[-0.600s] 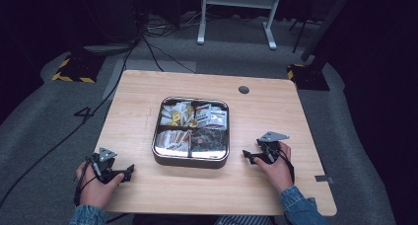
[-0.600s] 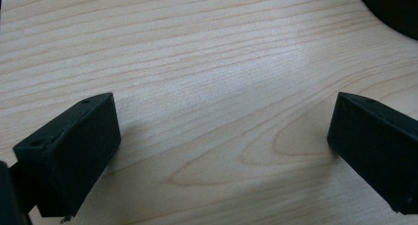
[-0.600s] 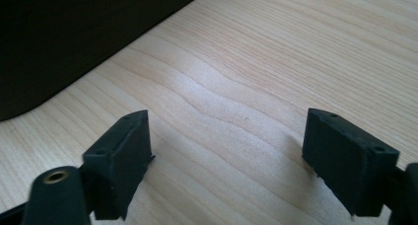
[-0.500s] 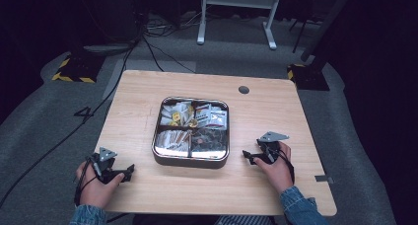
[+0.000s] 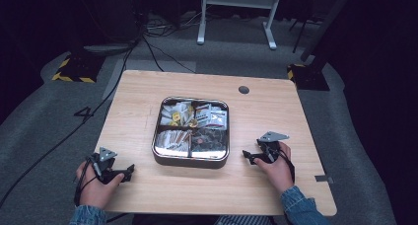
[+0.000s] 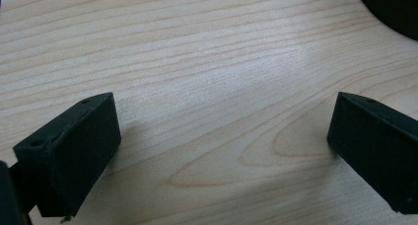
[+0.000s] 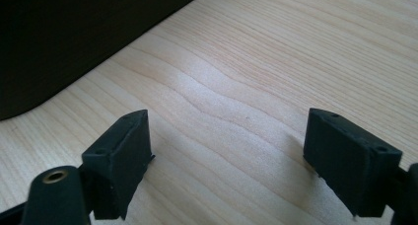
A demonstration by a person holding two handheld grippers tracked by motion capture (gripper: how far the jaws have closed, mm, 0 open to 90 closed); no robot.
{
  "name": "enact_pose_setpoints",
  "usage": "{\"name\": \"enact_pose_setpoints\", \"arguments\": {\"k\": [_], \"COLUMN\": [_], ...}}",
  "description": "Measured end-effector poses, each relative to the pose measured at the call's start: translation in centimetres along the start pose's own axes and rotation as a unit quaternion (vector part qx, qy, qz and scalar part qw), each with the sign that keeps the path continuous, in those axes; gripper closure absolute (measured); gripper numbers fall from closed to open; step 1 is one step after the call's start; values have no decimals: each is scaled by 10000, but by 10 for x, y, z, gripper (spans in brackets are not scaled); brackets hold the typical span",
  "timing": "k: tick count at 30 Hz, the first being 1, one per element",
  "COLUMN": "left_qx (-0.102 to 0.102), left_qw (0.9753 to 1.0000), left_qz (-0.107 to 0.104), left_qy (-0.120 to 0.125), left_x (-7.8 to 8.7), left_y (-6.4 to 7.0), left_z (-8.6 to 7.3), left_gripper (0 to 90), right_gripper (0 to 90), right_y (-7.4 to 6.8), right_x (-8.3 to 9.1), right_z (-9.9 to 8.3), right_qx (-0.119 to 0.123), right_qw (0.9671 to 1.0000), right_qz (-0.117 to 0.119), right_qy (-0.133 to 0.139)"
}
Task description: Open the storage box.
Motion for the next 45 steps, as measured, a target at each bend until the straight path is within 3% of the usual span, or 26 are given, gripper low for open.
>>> {"name": "enact_pose_setpoints", "arguments": {"k": [10, 15, 23, 27, 39, 45], "left_qx": [-7, -56, 190, 175, 212, 218], "left_qw": [10000, 9999, 9993, 9989, 9987, 9985], "left_qz": [-23, -110, -249, -301, -346, -356], "left_qy": [62, 63, 210, 303, 301, 346], "left_x": [2, 5, 11, 15, 31, 34], "left_y": [1, 1, 5, 7, 7, 6], "left_z": [1, 3, 9, 12, 8, 7], "left_gripper": [39, 182, 216, 238, 259, 263], "right_gripper": [227, 217, 238, 250, 323, 324], "right_y": [0, -1, -7, -10, -38, -58], "right_x": [2, 7, 19, 22, 23, 10], "right_z": [2, 11, 29, 35, 78, 109], "right_qx": [-88, -166, -191, -203, -8, 282], "right_qw": [9999, 9998, 9993, 9990, 9953, 9932], "right_qz": [15, 104, 232, 309, 847, 1023], "right_qy": [-123, 29, 204, 252, 470, 472]}}
Point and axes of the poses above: each handheld gripper's, and its own axes: x roughly backward along the jaws, z roughly out of its top, y roughly to its right, the point moved 7 cm from there along -x, roughly forward along the jaws, and after that the axes turned 7 degrees about y, right-handed, at the moved point
